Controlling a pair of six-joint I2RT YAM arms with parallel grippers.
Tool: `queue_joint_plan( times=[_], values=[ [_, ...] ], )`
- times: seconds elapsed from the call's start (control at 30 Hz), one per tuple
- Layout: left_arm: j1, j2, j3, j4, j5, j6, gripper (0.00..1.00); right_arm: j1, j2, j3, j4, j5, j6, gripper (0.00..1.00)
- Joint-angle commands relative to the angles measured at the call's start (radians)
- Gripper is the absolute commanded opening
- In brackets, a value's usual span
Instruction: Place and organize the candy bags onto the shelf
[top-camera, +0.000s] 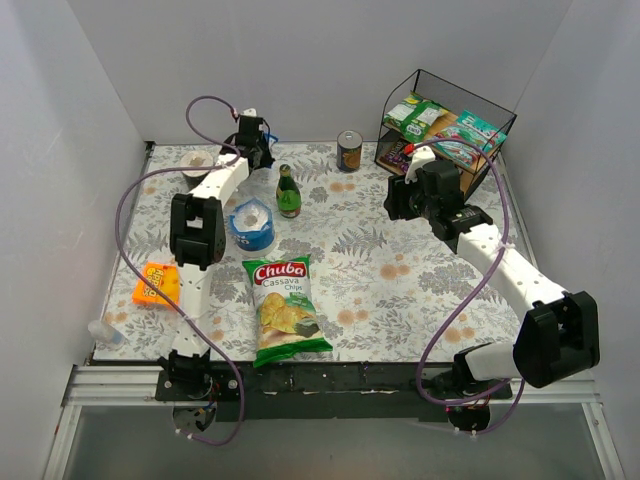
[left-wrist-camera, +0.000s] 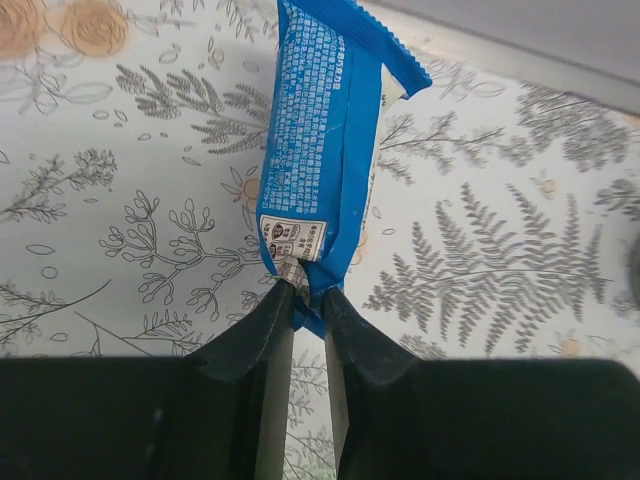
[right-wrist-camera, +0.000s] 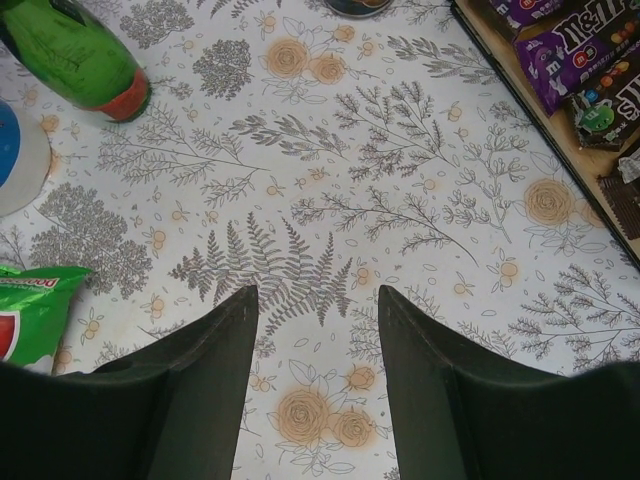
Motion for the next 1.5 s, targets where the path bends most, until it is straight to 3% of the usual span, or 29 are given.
queue_joint_plan(
  times=[0.0,0.27,0.4,0.6,0.7,0.83,0.97,1.07,1.23,1.47],
  values=[
    [-0.005,-0.217,0.049,0.022,0.040,0.003,0.17,-0.006,-0.036,-0.012,0.046,-0.020,0.010,0.59],
    [-0.035,-0.405,0.001,0.027,0.240,0.023,0.22,-0.009,-0.053,0.002,0.043,-0.016,0.024,0.59],
    [-0.114,-0.519,-0.127,0.031,0.293,0.045,0.25,-0.014,-0.052,0.051,-0.009,0.042,0.053,0.59],
    [-0.261,-0.680,-0.336,0.088,0.327,-0.015,0.22,-0.025,-0.050,0.093,-0.060,0.104,0.075,0.59],
    [-0.293,-0.732,-0.466,0.166,0.283,-0.079,0.31,-0.029,-0.056,0.082,-0.060,0.092,0.082,0.59],
    [-0.295,-0.710,-0.457,0.170,0.252,-0.073,0.36,-0.029,-0.047,0.082,-0.052,0.051,0.082,0.60],
    [-0.295,-0.702,-0.396,0.130,0.201,-0.061,0.42,-0.029,0.042,0.120,-0.034,-0.102,0.049,0.63],
    [-0.295,-0.722,-0.378,0.079,0.145,-0.062,0.52,-0.019,0.234,0.212,-0.032,-0.186,0.055,0.66],
    [-0.293,-0.792,-0.419,-0.024,0.024,-0.090,0.76,0.044,0.439,0.392,-0.035,-0.131,0.088,0.73],
    [-0.253,-0.901,-0.439,-0.186,-0.018,-0.184,0.87,0.093,0.649,0.486,0.102,-0.135,0.459,0.75]
  ],
)
